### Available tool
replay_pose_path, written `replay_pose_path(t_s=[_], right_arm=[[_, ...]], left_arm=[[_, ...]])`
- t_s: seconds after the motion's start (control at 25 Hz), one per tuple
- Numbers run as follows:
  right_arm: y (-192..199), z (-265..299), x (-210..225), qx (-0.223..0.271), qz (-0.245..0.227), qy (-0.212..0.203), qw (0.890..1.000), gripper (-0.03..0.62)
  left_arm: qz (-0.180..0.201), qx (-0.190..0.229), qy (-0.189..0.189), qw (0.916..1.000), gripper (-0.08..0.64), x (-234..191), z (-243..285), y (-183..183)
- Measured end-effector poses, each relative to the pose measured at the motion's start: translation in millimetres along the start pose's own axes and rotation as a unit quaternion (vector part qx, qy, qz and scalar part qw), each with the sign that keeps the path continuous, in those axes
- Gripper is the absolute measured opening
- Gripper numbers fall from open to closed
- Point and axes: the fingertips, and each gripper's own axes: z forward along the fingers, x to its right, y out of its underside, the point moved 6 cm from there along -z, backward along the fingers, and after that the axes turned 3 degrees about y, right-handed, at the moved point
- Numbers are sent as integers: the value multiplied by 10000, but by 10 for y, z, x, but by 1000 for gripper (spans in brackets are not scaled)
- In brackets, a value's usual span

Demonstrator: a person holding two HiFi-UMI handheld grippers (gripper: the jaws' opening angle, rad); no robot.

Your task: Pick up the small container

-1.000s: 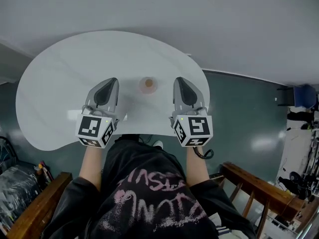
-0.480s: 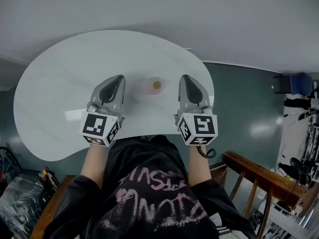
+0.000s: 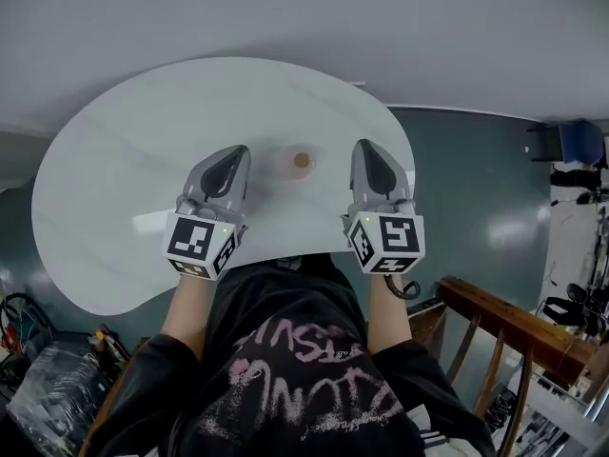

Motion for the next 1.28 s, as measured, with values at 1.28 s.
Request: replay_pose_path(t_s=[1.28], right_arm=[[86, 249, 534, 155, -7, -1065, 9942, 9]], left_arm=[[322, 349, -901, 9948, 2, 456, 322, -147]])
